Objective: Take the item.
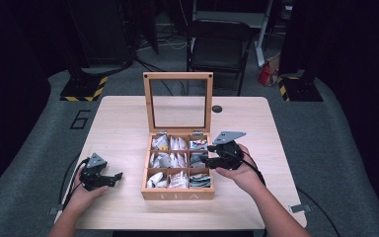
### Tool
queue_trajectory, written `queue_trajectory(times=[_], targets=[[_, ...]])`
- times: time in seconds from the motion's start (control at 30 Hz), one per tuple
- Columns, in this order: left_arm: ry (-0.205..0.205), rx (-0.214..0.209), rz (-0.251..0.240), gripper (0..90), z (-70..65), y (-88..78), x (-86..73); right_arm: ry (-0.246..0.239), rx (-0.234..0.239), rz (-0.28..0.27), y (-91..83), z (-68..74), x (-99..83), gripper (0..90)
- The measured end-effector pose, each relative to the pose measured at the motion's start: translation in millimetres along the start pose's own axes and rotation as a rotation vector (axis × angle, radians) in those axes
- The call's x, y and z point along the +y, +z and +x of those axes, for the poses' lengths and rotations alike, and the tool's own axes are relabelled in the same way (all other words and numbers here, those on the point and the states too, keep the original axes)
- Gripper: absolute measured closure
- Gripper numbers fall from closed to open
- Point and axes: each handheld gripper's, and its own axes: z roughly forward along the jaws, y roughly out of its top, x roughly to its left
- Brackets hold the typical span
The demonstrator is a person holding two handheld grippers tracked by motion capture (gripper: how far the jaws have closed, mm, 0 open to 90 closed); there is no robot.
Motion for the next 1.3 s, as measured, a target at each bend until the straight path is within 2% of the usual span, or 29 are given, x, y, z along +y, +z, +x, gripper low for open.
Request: queue_trajectory(times=[0.43, 1.07, 1.3], targets=[[0.0, -0.001, 0.0, 13.8, 0.0, 0.0, 0.0, -0.01, 0.034, -0.001, 16.1, 11.8, 7.2, 54.4], [0.0, -0.001, 0.0, 13.7, 0.1, 0.0, 0.0, -0.028, 0.072, -0.015, 37.0, 27.1, 19.3, 54.5], [0.004, 0.001, 0.001, 13.7, 0.2, -0.1, 0.0, -0.041, 0.092, -0.014, 45.8, 32.4, 21.3, 57.1]])
